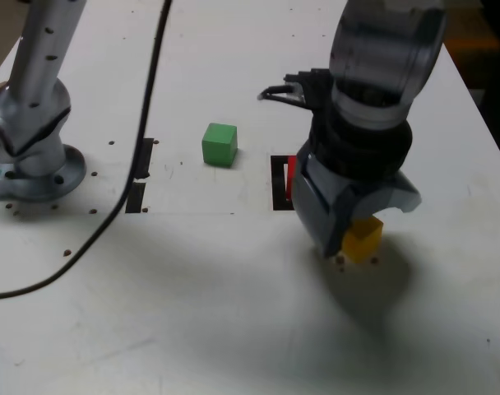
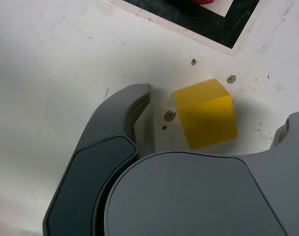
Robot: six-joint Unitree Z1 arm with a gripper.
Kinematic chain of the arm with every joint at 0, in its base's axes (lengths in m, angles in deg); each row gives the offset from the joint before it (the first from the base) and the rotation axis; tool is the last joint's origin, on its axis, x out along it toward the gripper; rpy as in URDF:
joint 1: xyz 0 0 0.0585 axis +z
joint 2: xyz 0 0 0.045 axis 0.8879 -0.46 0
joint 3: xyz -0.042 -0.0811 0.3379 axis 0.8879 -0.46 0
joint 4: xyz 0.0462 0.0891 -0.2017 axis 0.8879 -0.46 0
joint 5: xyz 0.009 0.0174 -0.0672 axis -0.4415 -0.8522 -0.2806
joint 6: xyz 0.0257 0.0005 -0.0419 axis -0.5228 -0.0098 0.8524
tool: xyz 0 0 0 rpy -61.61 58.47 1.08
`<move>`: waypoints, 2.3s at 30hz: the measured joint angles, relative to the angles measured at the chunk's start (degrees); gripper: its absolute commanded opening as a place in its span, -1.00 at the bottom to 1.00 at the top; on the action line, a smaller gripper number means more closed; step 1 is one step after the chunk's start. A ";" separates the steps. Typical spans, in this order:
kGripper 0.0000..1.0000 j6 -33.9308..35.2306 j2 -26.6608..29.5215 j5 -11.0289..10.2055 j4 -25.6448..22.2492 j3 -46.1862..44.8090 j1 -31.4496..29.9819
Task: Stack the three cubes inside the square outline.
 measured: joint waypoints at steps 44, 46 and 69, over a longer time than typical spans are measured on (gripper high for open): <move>-0.66 -9.45 7.70 -7.32 -11.59 4.52 0.82; -0.66 -11.71 9.78 -7.71 -11.74 1.96 1.35; -0.66 -46.73 17.11 -10.57 -1.38 -12.05 7.37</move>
